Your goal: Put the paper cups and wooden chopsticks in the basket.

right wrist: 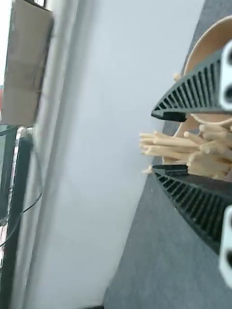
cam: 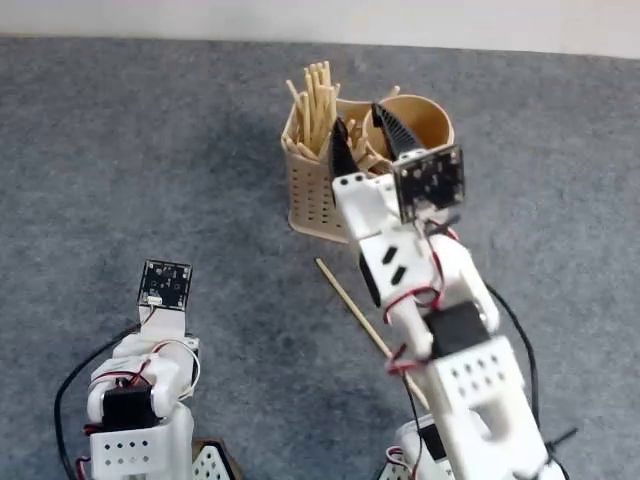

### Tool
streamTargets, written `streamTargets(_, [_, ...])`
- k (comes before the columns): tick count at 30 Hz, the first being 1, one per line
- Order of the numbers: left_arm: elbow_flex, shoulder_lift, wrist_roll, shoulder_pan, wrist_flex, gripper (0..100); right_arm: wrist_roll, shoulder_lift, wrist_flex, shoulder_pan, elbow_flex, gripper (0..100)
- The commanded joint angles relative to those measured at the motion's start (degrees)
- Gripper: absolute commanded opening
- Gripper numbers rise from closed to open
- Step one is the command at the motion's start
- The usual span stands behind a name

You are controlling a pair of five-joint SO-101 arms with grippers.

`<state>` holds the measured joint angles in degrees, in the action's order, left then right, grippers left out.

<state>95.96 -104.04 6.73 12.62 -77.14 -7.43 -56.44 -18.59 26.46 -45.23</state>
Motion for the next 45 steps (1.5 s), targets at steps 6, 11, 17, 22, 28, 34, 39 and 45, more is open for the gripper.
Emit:
streamTargets(6, [1.19,0.04,-0.35,0.31,-0.26,12,0.53,-13.49,-26.15,6.81,6.9,15.2])
streamTargets(11, [1.19,0.04,-0.35,0.31,-0.26,12,0.26,-15.78,-37.76,9.19,6.55,15.2])
streamTargets(17, [1.19,0.04,-0.35,0.31,-0.26,12,-0.35,-9.8,-41.8,9.27,0.57,15.2])
streamTargets(22, [1.19,0.04,-0.35,0.31,-0.26,12,-3.78,2.68,-41.71,9.45,-0.84,15.2])
streamTargets(28, [1.19,0.04,-0.35,0.31,-0.26,12,-3.87,19.38,-39.96,9.45,-0.48,15.2])
streamTargets(34, [1.19,0.04,-0.35,0.31,-0.26,12,-3.87,32.75,-37.67,9.36,2.07,15.2])
streamTargets(39, [1.19,0.04,-0.35,0.31,-0.26,12,-3.87,42.42,-37.67,9.27,6.55,15.2])
streamTargets(45, [1.19,0.04,-0.35,0.31,-0.26,12,-3.87,49.8,-37.93,8.4,10.95,15.2])
